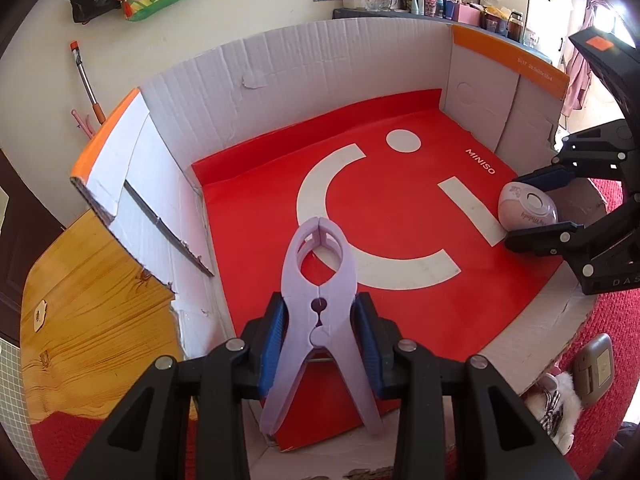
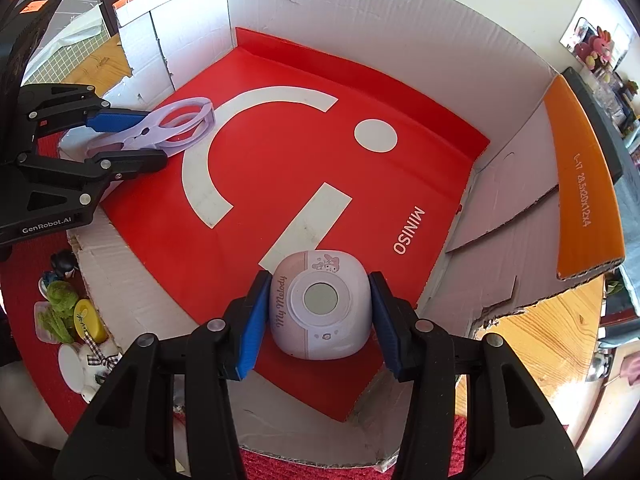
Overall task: Organize objects
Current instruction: 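Carry the clip with the left tool while the right tool carries the speaker into the box, then open the left tool releasing the clip while the right tool releases the speaker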
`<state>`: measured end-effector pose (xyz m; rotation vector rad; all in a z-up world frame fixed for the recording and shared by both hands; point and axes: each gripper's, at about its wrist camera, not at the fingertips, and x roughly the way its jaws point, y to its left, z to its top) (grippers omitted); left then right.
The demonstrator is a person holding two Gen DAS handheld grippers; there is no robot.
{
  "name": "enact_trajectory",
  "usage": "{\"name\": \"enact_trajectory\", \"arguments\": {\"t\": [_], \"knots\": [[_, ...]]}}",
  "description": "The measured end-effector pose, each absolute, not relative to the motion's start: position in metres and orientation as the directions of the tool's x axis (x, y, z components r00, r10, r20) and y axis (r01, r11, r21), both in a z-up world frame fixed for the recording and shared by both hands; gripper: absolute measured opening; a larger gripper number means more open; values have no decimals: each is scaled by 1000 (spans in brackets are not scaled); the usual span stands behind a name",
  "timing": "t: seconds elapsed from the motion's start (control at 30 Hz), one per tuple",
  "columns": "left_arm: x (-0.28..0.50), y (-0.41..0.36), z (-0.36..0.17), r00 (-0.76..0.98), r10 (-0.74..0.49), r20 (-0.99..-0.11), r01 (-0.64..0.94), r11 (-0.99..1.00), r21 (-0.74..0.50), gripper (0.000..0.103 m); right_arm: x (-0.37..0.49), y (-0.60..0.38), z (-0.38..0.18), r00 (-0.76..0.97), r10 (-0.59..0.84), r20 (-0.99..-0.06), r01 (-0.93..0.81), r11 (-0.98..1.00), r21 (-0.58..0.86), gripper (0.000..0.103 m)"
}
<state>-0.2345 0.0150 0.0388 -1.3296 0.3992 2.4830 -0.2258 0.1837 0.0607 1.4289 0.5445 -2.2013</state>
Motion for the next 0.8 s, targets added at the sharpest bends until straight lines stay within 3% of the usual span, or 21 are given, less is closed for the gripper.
{"name": "enact_trajectory", "arguments": {"t": [0.4,0.57,0.8], "knots": [[-237,18,38,-526,137,-839,-380,-921,88,38,-207,198,62,-364,-154,-919,565,-821,-86,50],[-237,19,40,-525,152,-838,-380,-922,70,46,-196,207,63,-370,-156,-916,558,-826,-84,52],[-237,12,46,-527,189,-829,-364,-931,19,47,-178,222,69,-382,-178,-907,550,-832,-68,58]]}}
